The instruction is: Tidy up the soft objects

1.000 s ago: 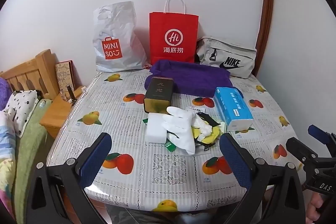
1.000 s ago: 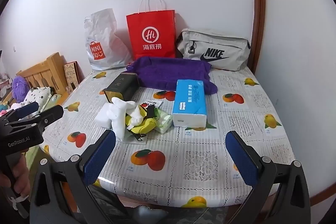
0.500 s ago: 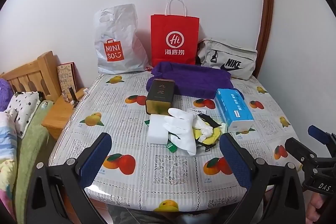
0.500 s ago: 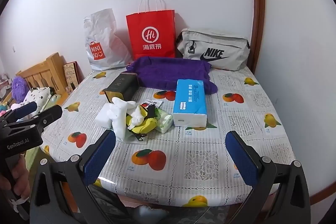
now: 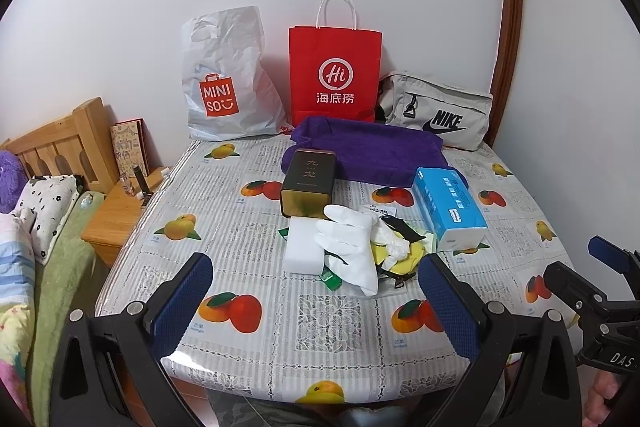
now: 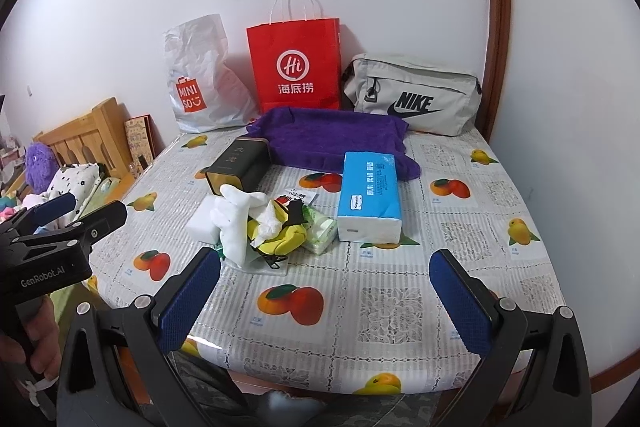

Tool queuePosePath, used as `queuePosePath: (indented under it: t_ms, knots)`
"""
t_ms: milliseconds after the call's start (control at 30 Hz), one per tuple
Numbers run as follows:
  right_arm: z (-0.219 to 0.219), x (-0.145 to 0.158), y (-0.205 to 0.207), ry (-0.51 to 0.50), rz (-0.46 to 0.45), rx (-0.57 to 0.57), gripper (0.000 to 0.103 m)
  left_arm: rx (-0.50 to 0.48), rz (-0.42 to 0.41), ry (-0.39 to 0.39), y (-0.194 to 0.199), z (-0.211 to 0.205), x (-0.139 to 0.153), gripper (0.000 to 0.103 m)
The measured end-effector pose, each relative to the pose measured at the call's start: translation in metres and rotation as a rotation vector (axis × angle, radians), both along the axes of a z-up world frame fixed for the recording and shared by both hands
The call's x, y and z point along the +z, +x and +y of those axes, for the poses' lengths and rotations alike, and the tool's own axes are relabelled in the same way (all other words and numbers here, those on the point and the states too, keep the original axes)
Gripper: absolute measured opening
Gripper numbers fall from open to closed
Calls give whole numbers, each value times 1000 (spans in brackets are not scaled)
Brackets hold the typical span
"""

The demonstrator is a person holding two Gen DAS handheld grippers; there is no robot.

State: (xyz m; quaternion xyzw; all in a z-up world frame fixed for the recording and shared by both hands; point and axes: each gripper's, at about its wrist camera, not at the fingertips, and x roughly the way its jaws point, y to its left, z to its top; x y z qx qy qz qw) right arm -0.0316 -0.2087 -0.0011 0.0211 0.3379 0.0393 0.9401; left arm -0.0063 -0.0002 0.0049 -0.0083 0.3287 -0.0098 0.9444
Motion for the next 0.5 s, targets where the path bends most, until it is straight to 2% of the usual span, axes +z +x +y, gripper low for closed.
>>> queuePosePath:
  t_ms: [500]
  knots:
    - [0,-2,0,1,1,-1,103,-1,0,1,-1,1,0,103]
